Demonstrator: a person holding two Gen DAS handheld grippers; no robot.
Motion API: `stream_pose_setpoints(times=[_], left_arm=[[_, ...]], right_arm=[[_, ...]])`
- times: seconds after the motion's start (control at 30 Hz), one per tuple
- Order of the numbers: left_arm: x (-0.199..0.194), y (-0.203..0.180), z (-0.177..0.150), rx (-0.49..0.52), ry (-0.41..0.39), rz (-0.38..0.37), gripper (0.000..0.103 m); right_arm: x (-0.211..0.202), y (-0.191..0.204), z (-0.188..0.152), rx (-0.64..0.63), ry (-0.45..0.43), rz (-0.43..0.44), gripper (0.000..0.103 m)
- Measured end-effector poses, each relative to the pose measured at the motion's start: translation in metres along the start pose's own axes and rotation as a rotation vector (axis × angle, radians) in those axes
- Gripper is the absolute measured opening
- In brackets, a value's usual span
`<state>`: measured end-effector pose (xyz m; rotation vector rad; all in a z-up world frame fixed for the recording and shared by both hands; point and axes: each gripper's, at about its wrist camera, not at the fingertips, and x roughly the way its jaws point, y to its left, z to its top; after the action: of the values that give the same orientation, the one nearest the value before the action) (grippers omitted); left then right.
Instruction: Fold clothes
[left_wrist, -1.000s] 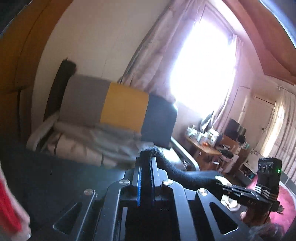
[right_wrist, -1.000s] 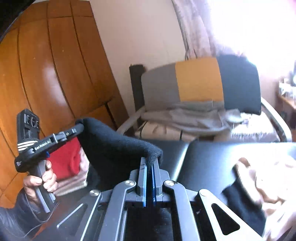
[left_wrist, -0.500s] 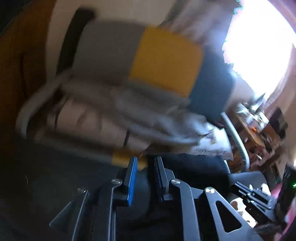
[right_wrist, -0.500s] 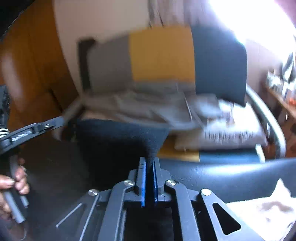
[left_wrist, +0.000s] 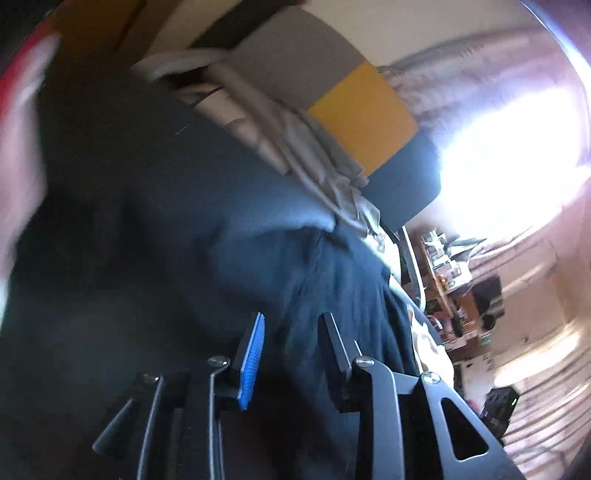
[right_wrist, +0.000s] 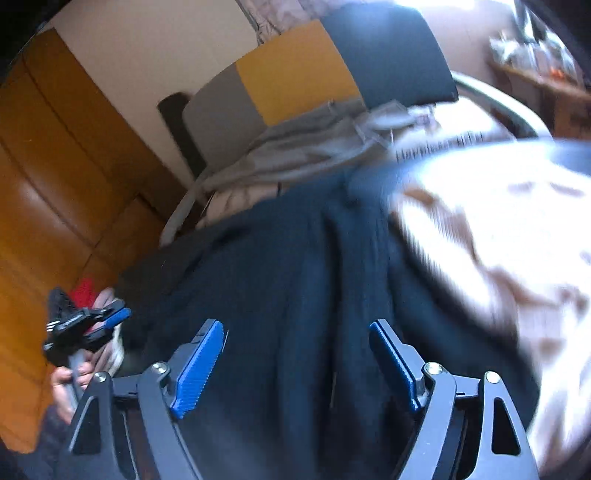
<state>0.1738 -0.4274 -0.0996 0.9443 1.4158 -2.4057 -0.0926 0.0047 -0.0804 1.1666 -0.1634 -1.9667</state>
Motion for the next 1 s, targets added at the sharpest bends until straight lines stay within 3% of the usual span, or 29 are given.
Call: stream_pose_setpoints(times=[0.1, 0.27, 0.33, 0.47, 0.5, 0.57, 0.6, 0.73, 0.83, 1.0], left_arm=[[-0.022, 0.016, -0.049, -0.012, 0.045, 0.044, 0.032], [-0.033, 0.018, -0.101, 0.019, 0.101, 0.093, 0.033], [-0.034, 0.010, -0.116, 0.039, 0.116, 0.071, 0.033], [-0.026, -0.010, -0.144, 0.096, 0.211, 0.011, 0.034], [-0.023, -0.015, -0.152, 0.115, 0.239, -0.007, 0.034], [-0.019, -0.025, -0.161, 0.124, 0.280, -0.043, 0.034], [-0.016, -0.030, -0.165, 0.118, 0.308, -0.082, 0.035], [-0.002, -0.051, -0.169, 0.102, 0.377, -0.189, 0.047], [0.013, -0.067, -0.166, 0.097, 0.416, -0.206, 0.054], [0.039, -0.097, -0.153, 0.147, 0.450, -0.124, 0.055]], right_arm=[[-0.026, 0.013, -0.062, -0.004, 0.051, 0.002, 0.092], [-0.028, 0.061, -0.129, -0.092, 0.148, 0.054, 0.097], [-0.013, 0.080, -0.144, -0.151, 0.195, 0.070, 0.097], [0.020, 0.105, -0.168, -0.263, 0.254, -0.026, 0.096], [0.026, 0.112, -0.174, -0.321, 0.252, -0.094, 0.087], [0.026, 0.122, -0.179, -0.397, 0.223, -0.183, 0.029], [0.024, 0.125, -0.179, -0.401, 0.212, -0.195, 0.011], [0.013, 0.141, -0.185, -0.462, 0.180, -0.189, 0.011], [0.013, 0.149, -0.190, -0.491, 0.174, -0.179, 0.011], [0.016, 0.149, -0.200, -0.486, 0.193, -0.170, 0.011]])
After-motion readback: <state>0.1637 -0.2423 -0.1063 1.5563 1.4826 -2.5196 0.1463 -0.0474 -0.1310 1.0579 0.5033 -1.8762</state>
